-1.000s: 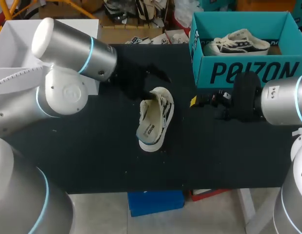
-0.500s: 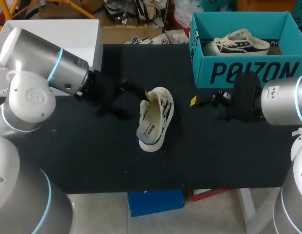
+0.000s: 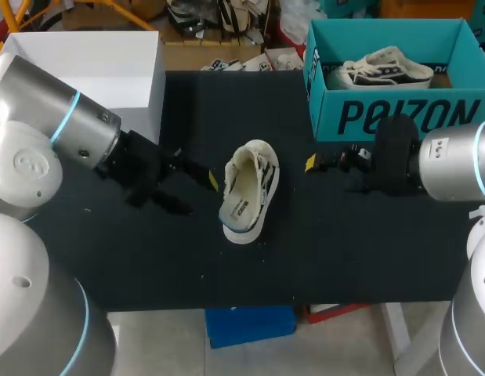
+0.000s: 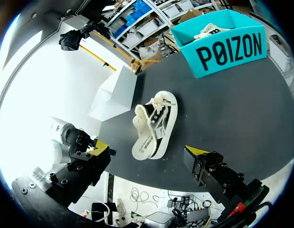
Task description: Take the shoe out of the shoebox, open the shoe tongue, remove and reinsert the insole, then place the shoe into the shoebox
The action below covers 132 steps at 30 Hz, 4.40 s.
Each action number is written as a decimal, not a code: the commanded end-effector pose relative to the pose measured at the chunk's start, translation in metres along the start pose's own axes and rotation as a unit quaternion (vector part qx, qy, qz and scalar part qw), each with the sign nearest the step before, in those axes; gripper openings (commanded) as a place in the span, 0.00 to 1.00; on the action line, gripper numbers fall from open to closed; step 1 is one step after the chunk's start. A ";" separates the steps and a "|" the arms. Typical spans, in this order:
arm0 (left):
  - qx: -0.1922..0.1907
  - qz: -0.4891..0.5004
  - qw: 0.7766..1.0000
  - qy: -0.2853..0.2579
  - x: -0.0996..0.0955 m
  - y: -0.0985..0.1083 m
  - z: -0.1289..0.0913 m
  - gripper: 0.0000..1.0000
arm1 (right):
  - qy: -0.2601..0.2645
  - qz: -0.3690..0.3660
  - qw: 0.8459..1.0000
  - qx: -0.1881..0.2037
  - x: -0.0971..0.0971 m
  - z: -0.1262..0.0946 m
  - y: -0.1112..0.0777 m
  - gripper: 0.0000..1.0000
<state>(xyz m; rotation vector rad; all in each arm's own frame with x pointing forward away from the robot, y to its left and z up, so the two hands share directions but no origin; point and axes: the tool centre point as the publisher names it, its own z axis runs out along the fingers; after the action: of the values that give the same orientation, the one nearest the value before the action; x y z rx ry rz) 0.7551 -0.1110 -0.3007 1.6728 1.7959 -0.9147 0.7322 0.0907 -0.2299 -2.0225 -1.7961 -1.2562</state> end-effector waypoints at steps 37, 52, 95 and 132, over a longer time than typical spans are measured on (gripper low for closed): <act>-0.020 -0.034 0.999 0.034 0.021 0.040 0.089 0.31 | -0.001 0.000 1.000 0.000 0.001 0.000 0.000 1.00; -0.025 -0.023 0.999 0.017 0.013 0.036 0.084 0.00 | -0.001 0.000 1.000 0.000 0.001 0.000 0.000 1.00; -0.093 -0.038 0.994 0.039 0.007 0.078 0.102 0.00 | -0.001 0.000 1.000 0.000 0.001 0.000 0.000 1.00; -0.083 0.001 0.990 0.117 -0.012 0.041 0.036 0.00 | -0.001 0.000 1.000 0.000 0.001 0.000 0.000 1.00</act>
<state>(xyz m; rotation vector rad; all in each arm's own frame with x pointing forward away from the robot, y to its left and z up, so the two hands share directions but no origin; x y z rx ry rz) 0.7934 -0.1432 -0.3245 1.6849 1.9064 -0.6309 0.7322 0.0907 -0.2299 -2.0225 -1.7961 -1.2562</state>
